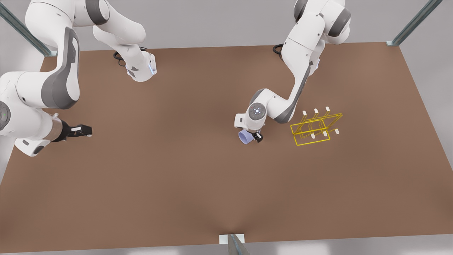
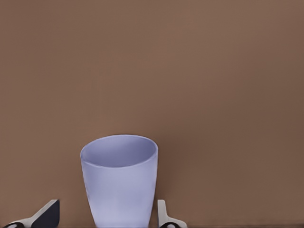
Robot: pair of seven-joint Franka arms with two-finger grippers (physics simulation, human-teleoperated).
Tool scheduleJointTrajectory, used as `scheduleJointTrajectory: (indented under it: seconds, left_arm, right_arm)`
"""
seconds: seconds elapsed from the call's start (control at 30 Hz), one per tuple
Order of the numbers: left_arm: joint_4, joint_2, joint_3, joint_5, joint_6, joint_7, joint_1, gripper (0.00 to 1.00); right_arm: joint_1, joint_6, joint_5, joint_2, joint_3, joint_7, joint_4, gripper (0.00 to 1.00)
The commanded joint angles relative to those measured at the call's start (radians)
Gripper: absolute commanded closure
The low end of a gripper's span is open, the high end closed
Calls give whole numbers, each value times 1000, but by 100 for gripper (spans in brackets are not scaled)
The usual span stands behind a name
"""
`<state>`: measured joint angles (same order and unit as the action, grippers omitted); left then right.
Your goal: Place the cup on the cup holder
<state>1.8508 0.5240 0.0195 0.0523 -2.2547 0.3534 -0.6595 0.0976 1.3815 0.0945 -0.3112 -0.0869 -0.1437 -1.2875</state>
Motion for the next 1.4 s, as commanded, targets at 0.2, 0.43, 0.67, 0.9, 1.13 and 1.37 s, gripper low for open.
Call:
scheduleJointTrajectory:
  seconds: [0.2, 0.43, 0.67, 0.9, 1.13, 1.37]
  left_arm:
    - [11, 10, -6, 3, 27, -14, -8, 0]
    - [13, 48, -6, 40, 14, -47, -8, 0]
    - [11, 80, -6, 40, -25, -47, -8, 0]
    - [11, 99, -6, 40, -40, -45, -6, 0]
    - [8, 99, -6, 40, -29, -45, -8, 20]
    - [-283, 87, -3, -542, 886, 110, -78, 20]
  right_arm:
    - [5, -7, 34, 0, 1, 306, 2, 0]
    - [5, -7, 39, 0, 3, 309, 2, 0]
    - [-6, -7, 39, -6, 3, 308, 2, 0]
    - [-4, -7, 37, -6, 1, 308, 2, 0]
    - [-6, -7, 37, -6, 1, 306, 2, 0]
    - [-7, -7, 37, -6, 1, 306, 2, 0]
